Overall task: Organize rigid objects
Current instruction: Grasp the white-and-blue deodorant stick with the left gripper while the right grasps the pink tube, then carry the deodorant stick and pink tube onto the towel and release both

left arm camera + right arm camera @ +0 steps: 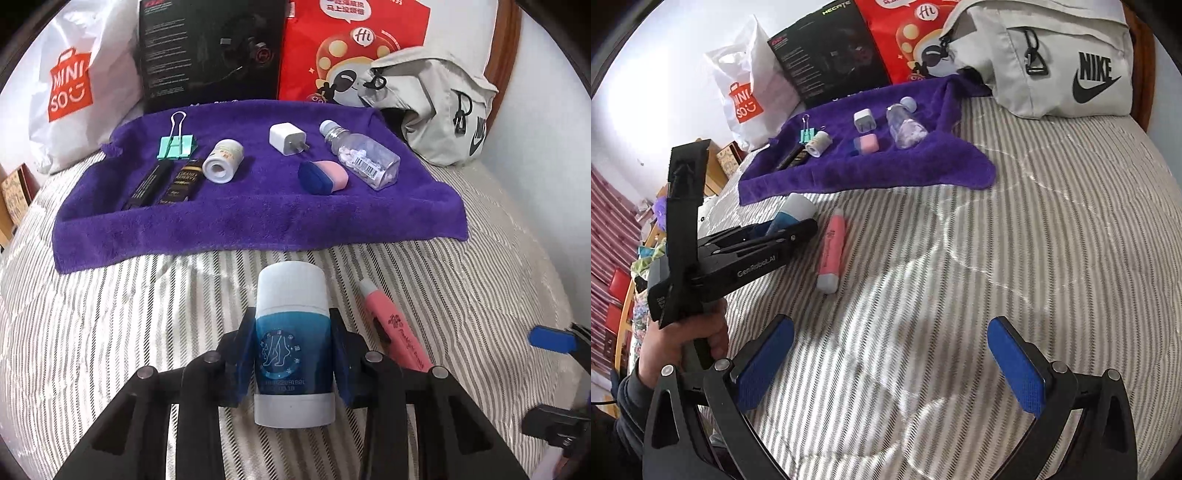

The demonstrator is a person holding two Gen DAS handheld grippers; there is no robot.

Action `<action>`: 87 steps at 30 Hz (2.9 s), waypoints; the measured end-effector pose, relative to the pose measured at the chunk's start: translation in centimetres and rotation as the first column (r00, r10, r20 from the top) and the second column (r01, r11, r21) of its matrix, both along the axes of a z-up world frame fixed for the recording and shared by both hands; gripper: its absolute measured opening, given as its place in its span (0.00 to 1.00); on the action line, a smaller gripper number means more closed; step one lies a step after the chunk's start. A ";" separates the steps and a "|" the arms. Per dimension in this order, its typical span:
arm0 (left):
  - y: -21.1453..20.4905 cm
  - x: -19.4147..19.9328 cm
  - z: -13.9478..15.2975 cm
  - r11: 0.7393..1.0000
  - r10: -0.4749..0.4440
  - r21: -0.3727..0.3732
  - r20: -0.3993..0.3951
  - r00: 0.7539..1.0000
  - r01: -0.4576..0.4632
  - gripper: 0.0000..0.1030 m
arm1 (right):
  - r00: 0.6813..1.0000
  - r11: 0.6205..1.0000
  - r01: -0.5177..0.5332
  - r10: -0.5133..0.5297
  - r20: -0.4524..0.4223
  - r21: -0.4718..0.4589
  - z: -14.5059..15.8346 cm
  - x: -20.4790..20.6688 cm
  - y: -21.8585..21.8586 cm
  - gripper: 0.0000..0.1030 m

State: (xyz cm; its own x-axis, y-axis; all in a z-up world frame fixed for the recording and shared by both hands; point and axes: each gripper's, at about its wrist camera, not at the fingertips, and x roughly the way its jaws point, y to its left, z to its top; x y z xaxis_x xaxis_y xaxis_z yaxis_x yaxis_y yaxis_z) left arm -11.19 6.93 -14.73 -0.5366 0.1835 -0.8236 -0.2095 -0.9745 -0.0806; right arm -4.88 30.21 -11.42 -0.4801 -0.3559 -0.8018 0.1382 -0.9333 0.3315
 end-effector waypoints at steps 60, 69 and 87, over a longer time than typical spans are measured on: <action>-13.5 1.5 5.1 0.987 0.120 0.122 -0.091 0.989 -0.108 0.34 | 0.988 0.967 -0.141 0.152 -0.035 0.213 -1.0 -5.3 -8.4 0.15; -13.1 0.5 5.8 0.990 0.093 0.116 -0.097 0.991 -0.081 0.33 | 0.981 0.970 -0.162 0.178 -0.079 0.180 1.7 -7.0 -8.9 0.15; -13.9 -1.3 7.1 0.994 0.071 0.091 -0.089 0.993 -0.063 0.33 | 0.976 0.961 -0.195 0.210 -0.059 0.194 1.3 -22.8 -13.2 0.15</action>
